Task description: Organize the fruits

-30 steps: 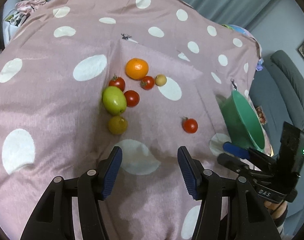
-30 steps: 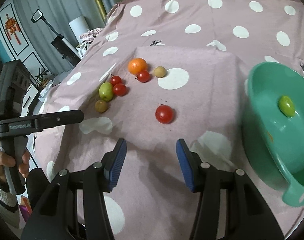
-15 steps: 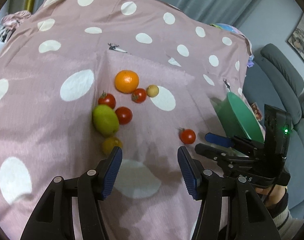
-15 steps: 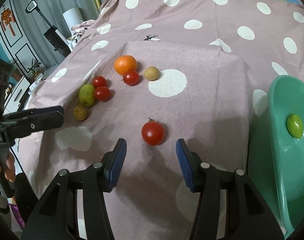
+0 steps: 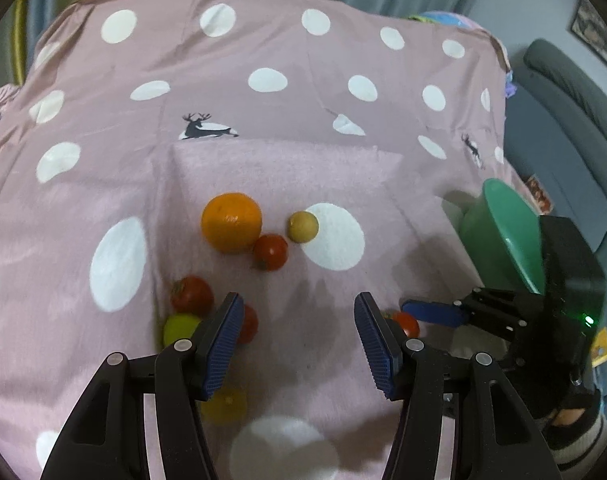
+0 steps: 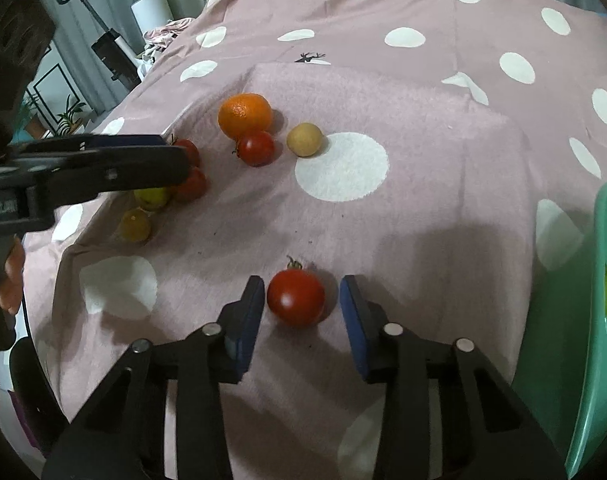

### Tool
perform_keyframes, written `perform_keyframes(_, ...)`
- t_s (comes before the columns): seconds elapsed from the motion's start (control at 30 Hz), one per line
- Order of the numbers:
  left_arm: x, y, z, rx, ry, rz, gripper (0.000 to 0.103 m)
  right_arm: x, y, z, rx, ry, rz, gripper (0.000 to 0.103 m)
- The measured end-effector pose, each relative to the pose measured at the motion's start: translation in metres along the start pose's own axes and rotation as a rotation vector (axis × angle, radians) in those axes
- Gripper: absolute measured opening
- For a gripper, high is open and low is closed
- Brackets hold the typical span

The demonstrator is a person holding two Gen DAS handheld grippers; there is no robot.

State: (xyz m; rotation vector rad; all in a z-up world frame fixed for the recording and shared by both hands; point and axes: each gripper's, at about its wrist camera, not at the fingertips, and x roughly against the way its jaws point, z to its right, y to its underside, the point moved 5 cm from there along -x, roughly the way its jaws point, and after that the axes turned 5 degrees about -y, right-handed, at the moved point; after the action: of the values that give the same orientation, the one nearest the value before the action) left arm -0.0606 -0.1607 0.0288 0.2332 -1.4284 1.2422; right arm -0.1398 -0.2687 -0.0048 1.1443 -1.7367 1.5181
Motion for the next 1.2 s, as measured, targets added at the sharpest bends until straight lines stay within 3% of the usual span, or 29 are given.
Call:
perform_keyframes(0.07, -0.008, -0.004, 0.001, -0.009, -0.014, -0.017, 0.057, -0.001, -0.002, 0.002, 0.007, -0.002, 0.001, 0.028)
perform_keyframes(0.4, -0.055, -0.016, -0.003, 0.015, -0.083, -0.102, 0.057, 0.014, 0.009, 0.005, -0.085, -0.127, 0.062, 0.029)
perform_keyframes(0.5, -0.066, -0.019, -0.008, 0.034, -0.121, -0.103, 0.057, 0.015, 0.011, 0.004, -0.09, -0.148, 0.069, 0.029)
perform_keyframes(0.73, -0.074, -0.028, -0.003, 0.006, -0.121, -0.084, 0.056, 0.019, 0.013, 0.008, -0.12, -0.172, 0.098, 0.03)
perform_keyframes(0.93, -0.075, -0.03, -0.008, -0.004, -0.125, -0.08, 0.029, 0.018, 0.014, 0.006, -0.127, -0.185, 0.108, 0.031)
perform_keyframes(1.2, -0.072, -0.026, -0.009, 0.003, -0.078, -0.087, 0.028, 0.02, 0.016, 0.005, -0.111, -0.182, 0.073, 0.03)
